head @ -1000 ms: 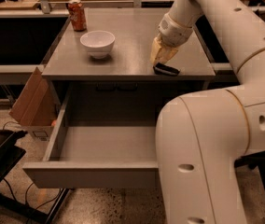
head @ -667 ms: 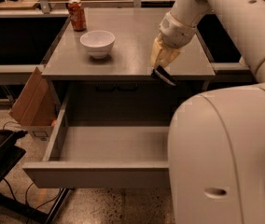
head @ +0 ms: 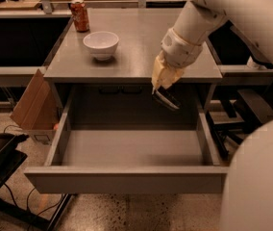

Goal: Place rxbar chocolate into top drawer

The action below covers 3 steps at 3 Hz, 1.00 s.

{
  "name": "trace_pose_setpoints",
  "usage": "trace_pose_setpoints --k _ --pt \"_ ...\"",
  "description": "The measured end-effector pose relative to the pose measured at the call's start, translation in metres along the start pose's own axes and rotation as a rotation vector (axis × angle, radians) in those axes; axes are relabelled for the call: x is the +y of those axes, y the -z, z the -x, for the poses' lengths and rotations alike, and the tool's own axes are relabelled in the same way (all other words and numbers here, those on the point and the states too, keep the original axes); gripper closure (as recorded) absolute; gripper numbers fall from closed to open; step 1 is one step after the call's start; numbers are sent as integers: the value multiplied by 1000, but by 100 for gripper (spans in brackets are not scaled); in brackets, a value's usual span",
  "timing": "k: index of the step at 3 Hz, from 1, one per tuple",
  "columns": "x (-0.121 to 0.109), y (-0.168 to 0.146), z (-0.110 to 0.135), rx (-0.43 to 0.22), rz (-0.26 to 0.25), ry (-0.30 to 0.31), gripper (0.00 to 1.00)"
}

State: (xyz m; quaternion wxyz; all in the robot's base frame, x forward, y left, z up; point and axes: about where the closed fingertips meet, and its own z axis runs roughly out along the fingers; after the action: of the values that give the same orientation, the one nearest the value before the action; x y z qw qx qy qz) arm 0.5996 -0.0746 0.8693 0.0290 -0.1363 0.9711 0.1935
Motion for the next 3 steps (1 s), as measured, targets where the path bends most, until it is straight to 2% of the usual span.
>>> trace_pose_setpoints --k 1,2,3 --pt "-13 -73 -29 13 21 4 100" --pt "-38 -113 -15 -52 21 -2 100" --pt "-39 -114 6 -127 19 -3 82"
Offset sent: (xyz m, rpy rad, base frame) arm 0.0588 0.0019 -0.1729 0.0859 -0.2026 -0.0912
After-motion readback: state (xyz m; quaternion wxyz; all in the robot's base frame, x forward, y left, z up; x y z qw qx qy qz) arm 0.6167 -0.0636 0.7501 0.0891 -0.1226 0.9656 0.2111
